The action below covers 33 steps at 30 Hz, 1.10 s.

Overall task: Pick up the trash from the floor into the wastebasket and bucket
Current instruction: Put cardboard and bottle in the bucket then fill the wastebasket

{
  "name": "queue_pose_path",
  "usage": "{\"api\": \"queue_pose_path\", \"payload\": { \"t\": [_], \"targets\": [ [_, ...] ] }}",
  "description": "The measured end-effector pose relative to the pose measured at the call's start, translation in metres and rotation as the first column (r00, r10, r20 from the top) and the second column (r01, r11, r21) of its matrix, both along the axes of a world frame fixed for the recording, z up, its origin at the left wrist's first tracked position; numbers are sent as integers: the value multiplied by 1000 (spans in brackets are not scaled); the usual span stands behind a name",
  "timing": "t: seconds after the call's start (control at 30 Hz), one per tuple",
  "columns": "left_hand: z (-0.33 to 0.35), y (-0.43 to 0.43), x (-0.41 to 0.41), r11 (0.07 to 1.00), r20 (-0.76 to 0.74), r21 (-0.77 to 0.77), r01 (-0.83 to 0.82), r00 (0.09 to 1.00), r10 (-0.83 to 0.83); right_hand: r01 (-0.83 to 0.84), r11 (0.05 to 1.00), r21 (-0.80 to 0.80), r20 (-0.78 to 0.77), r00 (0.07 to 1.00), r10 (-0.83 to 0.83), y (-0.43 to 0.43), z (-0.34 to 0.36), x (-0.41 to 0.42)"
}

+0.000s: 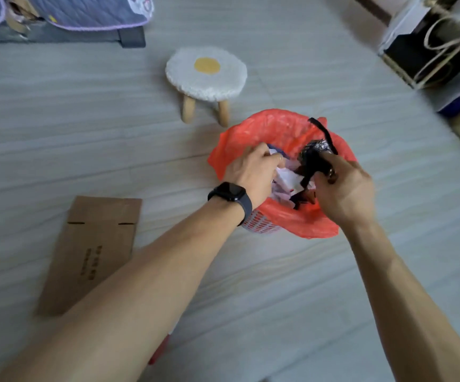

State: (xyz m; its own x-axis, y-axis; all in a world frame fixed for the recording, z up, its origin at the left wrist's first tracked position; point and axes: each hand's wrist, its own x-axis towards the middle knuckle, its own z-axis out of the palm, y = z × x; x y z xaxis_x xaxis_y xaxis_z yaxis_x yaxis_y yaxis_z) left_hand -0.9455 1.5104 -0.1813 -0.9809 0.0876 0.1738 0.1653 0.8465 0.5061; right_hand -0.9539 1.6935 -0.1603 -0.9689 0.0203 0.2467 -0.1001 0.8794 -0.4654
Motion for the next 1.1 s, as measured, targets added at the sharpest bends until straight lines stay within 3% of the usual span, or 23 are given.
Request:
{"api": "queue_pose_path", "payload": {
  "t": [0.07, 0.2, 0.37, 0.47, 0.57, 0.73, 0.97, 1.03, 1.1],
  "targets": [
    [-6, 4, -3, 999, 3, -30, 34, 999, -34, -7, 1000, 25, 5, 1000, 6, 12, -5, -2],
    [-1, -8, 3, 994, -40, 56, 91, 995, -89, -39, 999, -22, -74, 997, 37, 8, -11, 5],
    [7, -56, 25, 995, -28, 81, 49, 998, -47, -187, 977, -105, -162, 972, 169, -37, -10, 16],
    [6, -113, 52, 1000, 58, -9, 1, 998, -1, -305, 951, -51, -194, 937, 290, -79, -9, 30],
    [-4, -180, 94, 992, 196, -91, -88, 975, 105, -483, 875, 8, -99, 871, 482, -138, -16, 54],
    [-36, -290, 209, 912, 288, -96, -398, 866, 408, -799, 595, 83, 176, 599, 781, -257, -45, 110],
    [-96, -413, 429, 623, 415, -147, -768, 523, 744, -977, 38, 210, 464, 134, 876, -422, -68, 213],
    [-110, -434, 483, 535, 452, -195, -822, 408, 793, -975, -53, 215, 501, 64, 863, -460, -73, 246],
    [-122, -448, 523, 486, 457, -263, -834, 336, 824, -981, -83, 178, 511, 20, 860, -492, -81, 275]
  ]
}}
